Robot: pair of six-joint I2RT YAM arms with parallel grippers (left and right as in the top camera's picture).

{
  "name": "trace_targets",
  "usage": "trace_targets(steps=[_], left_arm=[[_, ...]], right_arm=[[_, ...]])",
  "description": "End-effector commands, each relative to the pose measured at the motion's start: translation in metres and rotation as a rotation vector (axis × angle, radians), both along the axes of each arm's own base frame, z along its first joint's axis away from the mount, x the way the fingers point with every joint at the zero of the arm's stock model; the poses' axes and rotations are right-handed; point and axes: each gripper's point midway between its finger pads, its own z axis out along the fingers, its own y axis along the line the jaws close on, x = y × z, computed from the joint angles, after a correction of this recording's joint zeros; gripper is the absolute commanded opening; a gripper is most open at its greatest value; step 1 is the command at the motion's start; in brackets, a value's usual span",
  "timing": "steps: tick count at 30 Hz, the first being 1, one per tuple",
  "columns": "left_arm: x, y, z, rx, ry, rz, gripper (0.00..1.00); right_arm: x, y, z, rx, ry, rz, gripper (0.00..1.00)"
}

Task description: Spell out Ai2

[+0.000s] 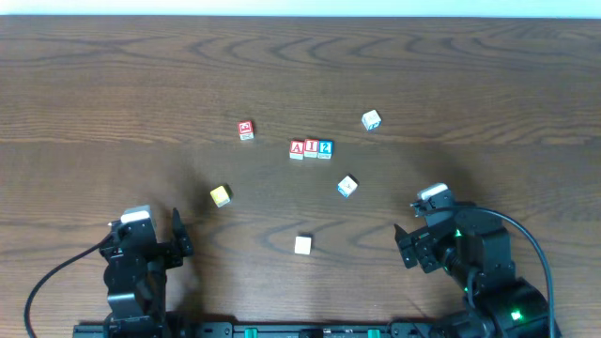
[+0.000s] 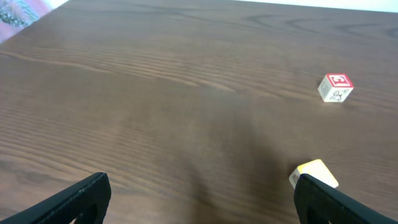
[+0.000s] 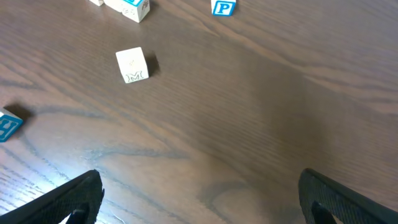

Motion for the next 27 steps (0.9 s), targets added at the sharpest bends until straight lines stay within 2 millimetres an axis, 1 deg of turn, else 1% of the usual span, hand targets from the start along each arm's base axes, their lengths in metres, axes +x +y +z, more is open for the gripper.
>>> trace_targets(steps=[1, 4, 7, 27], left_arm=[[0.0032, -0.0003, -0.0077, -0.018, -0.018, 0.004, 0.95], [0.0069, -0.0001, -0.0142, -0.017, -0.036, 0.003, 0.95], [0.0082, 0.0016, -0.0109, -0.009, -0.063, 0.011, 0.95], [0.0083, 0.0009, -0.0111, -0.01, -0.062, 0.007, 0.95]], right_arm=[[0.0009, -0.0029, 0.0002, 0.001, -0.002, -0.018, 0.99], [0.0008, -0.0029, 0.0001, 0.0, -0.002, -0.018, 0.99], [0.0008, -0.0029, 0.0001, 0.0, -0.002, -0.018, 0.99], [0.0009, -0.0029, 0.0002, 0.001, -0.002, -0.018, 0.99]])
